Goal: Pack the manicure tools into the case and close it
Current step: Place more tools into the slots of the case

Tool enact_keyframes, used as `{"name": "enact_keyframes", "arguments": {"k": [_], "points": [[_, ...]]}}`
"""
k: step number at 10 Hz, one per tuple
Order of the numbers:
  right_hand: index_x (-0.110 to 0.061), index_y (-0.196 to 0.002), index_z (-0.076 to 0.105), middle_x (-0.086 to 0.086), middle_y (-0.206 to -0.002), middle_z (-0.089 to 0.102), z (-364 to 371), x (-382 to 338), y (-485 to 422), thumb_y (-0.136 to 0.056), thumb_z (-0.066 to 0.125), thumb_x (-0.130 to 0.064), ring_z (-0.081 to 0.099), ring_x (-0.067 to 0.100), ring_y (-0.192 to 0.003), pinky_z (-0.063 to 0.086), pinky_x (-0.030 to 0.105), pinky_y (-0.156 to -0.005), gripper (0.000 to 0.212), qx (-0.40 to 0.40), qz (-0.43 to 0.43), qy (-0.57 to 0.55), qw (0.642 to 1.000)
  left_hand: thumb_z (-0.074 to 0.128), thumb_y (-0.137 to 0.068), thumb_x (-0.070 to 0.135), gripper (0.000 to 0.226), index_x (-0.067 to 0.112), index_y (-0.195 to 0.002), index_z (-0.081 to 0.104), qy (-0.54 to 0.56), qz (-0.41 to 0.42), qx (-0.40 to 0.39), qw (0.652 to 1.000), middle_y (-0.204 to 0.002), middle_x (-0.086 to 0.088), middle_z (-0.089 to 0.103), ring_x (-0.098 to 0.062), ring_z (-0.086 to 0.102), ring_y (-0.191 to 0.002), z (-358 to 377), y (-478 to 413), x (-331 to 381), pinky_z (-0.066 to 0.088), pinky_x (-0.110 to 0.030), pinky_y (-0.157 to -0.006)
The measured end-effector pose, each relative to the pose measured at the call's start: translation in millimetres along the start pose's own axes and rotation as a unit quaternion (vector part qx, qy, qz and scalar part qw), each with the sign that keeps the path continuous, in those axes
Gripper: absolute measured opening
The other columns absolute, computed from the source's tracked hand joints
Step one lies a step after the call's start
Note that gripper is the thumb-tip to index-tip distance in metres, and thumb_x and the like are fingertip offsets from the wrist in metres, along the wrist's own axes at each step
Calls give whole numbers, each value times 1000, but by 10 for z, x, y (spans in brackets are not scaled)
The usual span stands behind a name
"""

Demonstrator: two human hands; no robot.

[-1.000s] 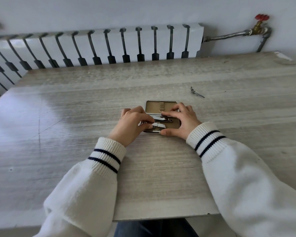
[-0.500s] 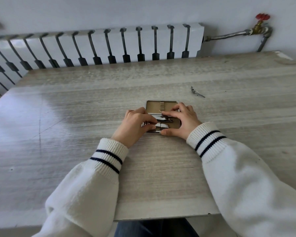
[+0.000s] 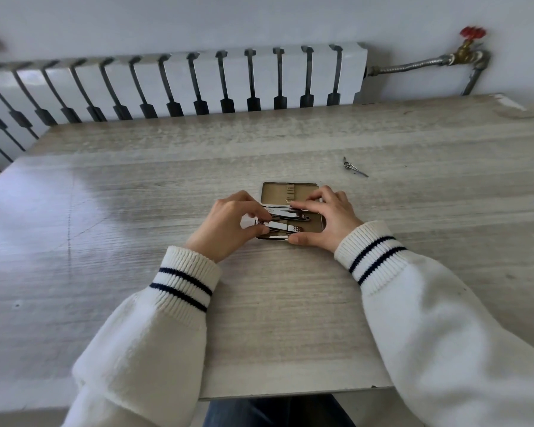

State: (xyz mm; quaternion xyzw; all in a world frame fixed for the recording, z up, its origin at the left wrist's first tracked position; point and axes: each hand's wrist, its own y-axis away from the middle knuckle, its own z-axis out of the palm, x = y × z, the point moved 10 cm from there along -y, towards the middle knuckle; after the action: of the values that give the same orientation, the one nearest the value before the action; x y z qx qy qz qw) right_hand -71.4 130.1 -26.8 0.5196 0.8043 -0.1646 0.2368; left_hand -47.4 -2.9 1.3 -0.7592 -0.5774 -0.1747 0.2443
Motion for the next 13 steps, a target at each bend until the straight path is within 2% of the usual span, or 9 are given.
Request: {"name": "enact_keyframes", "arguments": {"k": [2, 3, 4, 5, 6, 8, 11, 12, 13], "points": [[-30, -123, 48, 4, -122, 39, -1, 1, 4, -63, 70, -48, 29, 23, -114, 24, 35, -101, 67, 2, 0, -6, 1000, 69, -75, 18, 16, 19, -90, 69, -2, -5, -5, 1000, -88, 5, 59, 0, 53, -76, -3, -6, -28, 34, -1, -71], [-29, -124, 48, 4, -123, 39, 2, -4, -1, -64, 70, -48, 29, 23, -114, 23, 36, -101, 67, -2, 1, 0, 1000, 69, -75, 19, 15, 20, -89, 69, -11, -2, 2, 1000, -86, 6, 59, -1, 54, -76, -9, -1, -9, 35, -9, -73], [-29, -124, 48, 4, -123, 39, 3, -12, 5, -64, 70, -48, 29, 23, -115, 23, 35, -100, 67, -1, 1, -2, 1000, 69, -74, 20, 15, 20, -89, 69, -20, 1, 12, 1000, -83, 7, 58, -8, 56, -78, -15, 3, 19, 40, -26, -83], [-29, -124, 48, 4, -123, 39, -1, -10, 13, -64, 70, -48, 28, 23, -116, 22, 34, -100, 67, 0, 1, -3, 1000, 69, -74, 20, 15, 19, -89, 70, -22, 1, 13, 1000, -83, 8, 57, -12, 57, -80, -3, 10, 41, 41, -37, -91], [-28, -124, 48, 4, -123, 39, 1, -8, 7, -64, 70, -48, 28, 23, -115, 23, 36, -101, 67, -2, 1, -2, 1000, 69, -74, 21, 15, 19, -88, 70, -22, 4, 16, 1000, -82, 8, 57, -12, 57, -79, -4, 11, 59, 41, -41, -92], [-29, -124, 48, 4, -122, 40, 3, 2, 0, -63, 71, -48, 29, 23, -114, 23, 36, -101, 68, 4, -1, 1, 1000, 69, -74, 22, 14, 20, -88, 70, -19, 6, 19, 1000, -80, 9, 57, -9, 55, -77, -3, 9, 68, 41, -39, -92], [-29, -124, 48, 4, -122, 39, -8, -8, 8, -64, 70, -48, 29, 23, -115, 23, 35, -101, 67, 4, -1, -2, 1000, 67, -76, 27, 13, 25, -89, 68, -1, -12, -18, 1000, -87, 11, 57, -7, 56, -82, 37, -12, -32, 36, -23, -78], [-30, -124, 47, 4, -122, 39, -11, -2, 3, -65, 70, -48, 28, 23, -115, 23, 34, -101, 66, 2, -2, 1, 1000, 65, -77, 28, 8, 27, -85, 67, 16, -6, 0, 1000, -89, 9, 59, -4, 57, -81, -10, -17, -32, 39, -22, -77], [-30, -124, 47, 4, -123, 39, -11, -10, 10, -65, 69, -47, 28, 23, -115, 21, 32, -98, 66, 3, -5, -1, 1000, 63, -80, 25, 10, 24, -90, 66, 18, -4, 38, 999, -93, 8, 58, -6, 56, -84, -95, -16, -54, 41, -26, -79]]}}
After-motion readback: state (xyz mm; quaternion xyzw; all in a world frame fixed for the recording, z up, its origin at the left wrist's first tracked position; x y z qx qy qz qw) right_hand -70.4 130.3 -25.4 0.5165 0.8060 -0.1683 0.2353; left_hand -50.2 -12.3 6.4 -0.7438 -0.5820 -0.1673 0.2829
